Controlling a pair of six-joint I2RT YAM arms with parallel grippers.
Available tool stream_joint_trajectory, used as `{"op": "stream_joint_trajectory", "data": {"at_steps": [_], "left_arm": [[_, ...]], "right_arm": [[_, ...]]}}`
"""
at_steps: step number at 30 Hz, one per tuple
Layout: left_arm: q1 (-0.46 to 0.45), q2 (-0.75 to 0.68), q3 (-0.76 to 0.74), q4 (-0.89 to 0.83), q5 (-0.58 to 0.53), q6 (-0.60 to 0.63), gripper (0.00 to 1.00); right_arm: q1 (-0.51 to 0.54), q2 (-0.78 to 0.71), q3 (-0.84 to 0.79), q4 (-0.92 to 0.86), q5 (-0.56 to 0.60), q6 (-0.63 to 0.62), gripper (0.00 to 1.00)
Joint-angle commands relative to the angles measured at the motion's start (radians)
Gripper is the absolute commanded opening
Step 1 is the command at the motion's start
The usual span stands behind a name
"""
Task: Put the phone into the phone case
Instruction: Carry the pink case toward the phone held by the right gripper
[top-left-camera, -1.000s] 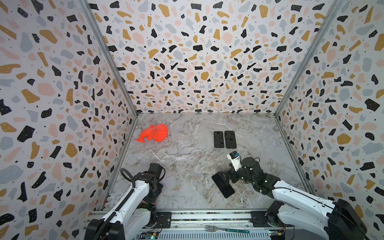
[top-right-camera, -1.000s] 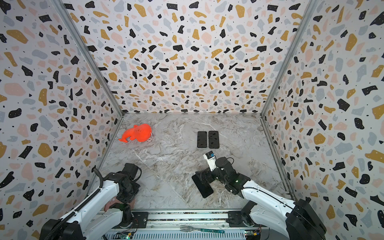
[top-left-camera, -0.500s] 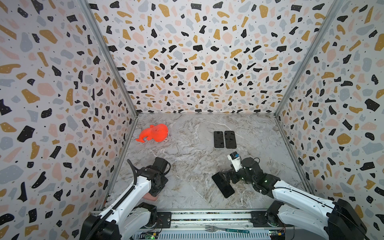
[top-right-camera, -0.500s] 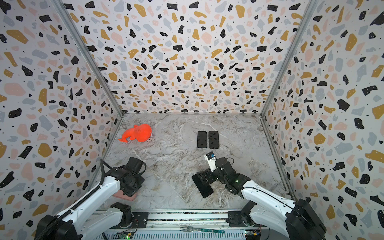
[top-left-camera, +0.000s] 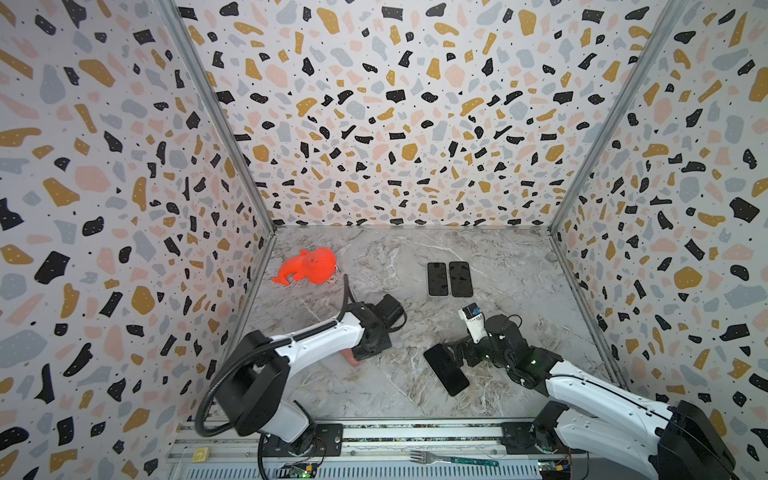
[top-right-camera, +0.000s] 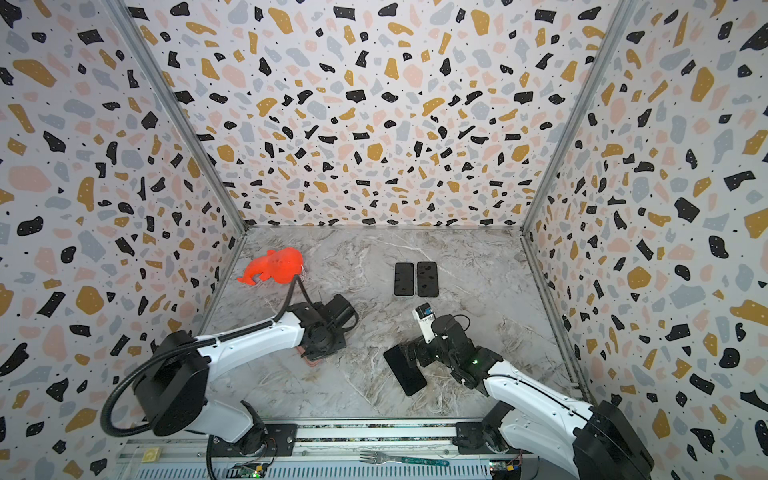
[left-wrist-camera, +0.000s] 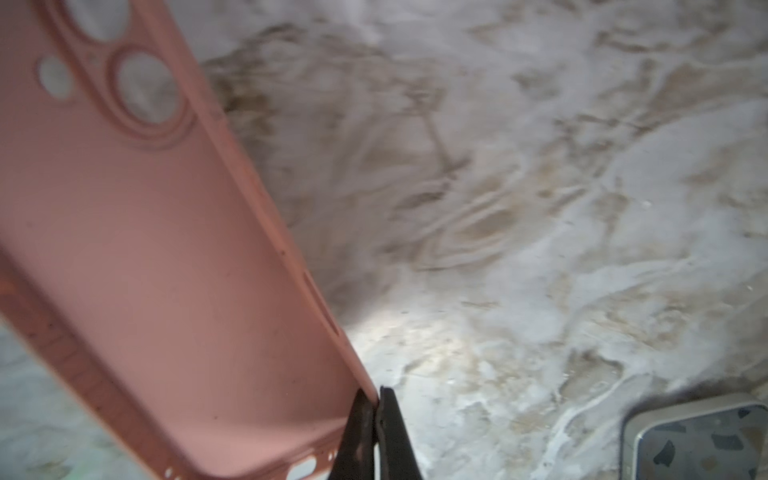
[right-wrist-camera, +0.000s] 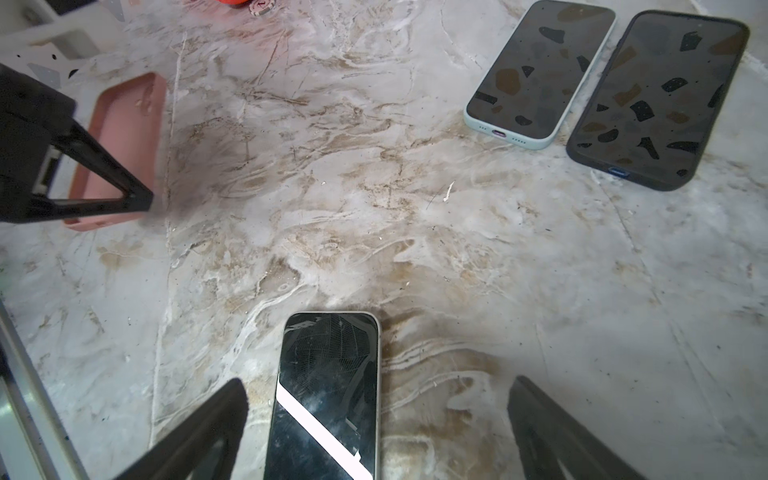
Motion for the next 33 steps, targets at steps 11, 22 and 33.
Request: {"op": "stream_joint_trajectory", "data": {"at_steps": [11,22,33], "left_arm": [[-0.048,0.175,0.169,0.122,0.048,0.315,0.0],[-0.049,0.247,0.195,0.153,0.08,0.414,0.0],[-0.049,0.215,0.145,0.202,0.087,0.416,0.18]], "right_arm": [[-0.022,-0.025,-0.023,-0.054,-0.035,0.066,0.99],[-0.024,0.053,-0.011,-0.059,-0.074,0.11,0.96],[0.01,0.059,0.014,-0.145,-0.028,0.139,0.9]]}}
